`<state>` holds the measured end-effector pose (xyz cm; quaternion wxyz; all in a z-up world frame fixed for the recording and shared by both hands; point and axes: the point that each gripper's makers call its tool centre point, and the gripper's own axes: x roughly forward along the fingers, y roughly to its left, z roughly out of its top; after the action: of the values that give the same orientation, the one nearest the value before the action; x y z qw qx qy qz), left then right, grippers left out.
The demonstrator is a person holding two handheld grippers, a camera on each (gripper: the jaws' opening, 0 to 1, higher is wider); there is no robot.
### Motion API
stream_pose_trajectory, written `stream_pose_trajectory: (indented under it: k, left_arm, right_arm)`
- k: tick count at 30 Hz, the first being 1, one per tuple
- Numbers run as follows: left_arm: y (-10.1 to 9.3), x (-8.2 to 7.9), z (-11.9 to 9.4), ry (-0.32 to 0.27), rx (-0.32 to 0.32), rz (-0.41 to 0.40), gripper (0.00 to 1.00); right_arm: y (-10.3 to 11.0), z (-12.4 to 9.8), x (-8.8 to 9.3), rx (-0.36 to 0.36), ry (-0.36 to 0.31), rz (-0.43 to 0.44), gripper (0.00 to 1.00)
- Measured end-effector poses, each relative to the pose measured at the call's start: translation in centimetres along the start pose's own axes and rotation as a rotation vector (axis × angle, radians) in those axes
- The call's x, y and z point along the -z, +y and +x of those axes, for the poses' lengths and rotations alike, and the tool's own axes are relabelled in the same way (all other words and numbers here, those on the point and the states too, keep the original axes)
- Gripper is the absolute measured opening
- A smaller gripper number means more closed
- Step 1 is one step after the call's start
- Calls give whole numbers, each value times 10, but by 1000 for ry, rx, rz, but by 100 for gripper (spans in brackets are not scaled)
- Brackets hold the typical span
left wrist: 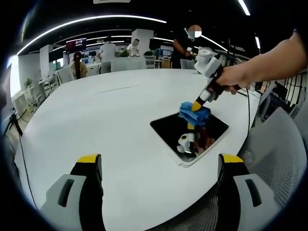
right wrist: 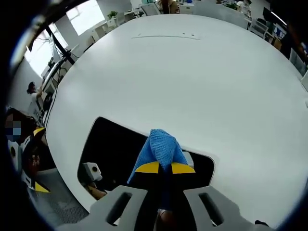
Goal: Wipe the mirror surface with the cleaning cloth until all visible marks leave the cleaned area.
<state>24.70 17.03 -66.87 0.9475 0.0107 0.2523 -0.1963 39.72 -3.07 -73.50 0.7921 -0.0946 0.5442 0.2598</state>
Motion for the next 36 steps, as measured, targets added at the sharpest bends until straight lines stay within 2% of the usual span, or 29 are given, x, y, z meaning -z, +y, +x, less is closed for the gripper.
stream_pose_trajectory:
  k: [5, 19, 25, 29, 36]
  left_arm:
    - [1, 0, 0, -1, -2, 1, 99]
    - [3, 1, 1, 0, -5, 8, 99]
    - [1, 1, 1, 4, 2, 12, 99]
    - [3, -2, 0, -15, -2, 0, 99]
    - [-1, -1, 0, -5, 9, 10, 99]
  right_arm:
    - [-7, -1, 1, 8, 6, 8, 0]
    - [-7, 1, 2, 26, 15, 42, 0]
    - [-3, -1, 9, 28, 28, 68, 0]
    - [0, -5, 18, 27, 23, 75, 0]
    - [4, -9, 27, 30, 20, 99, 0]
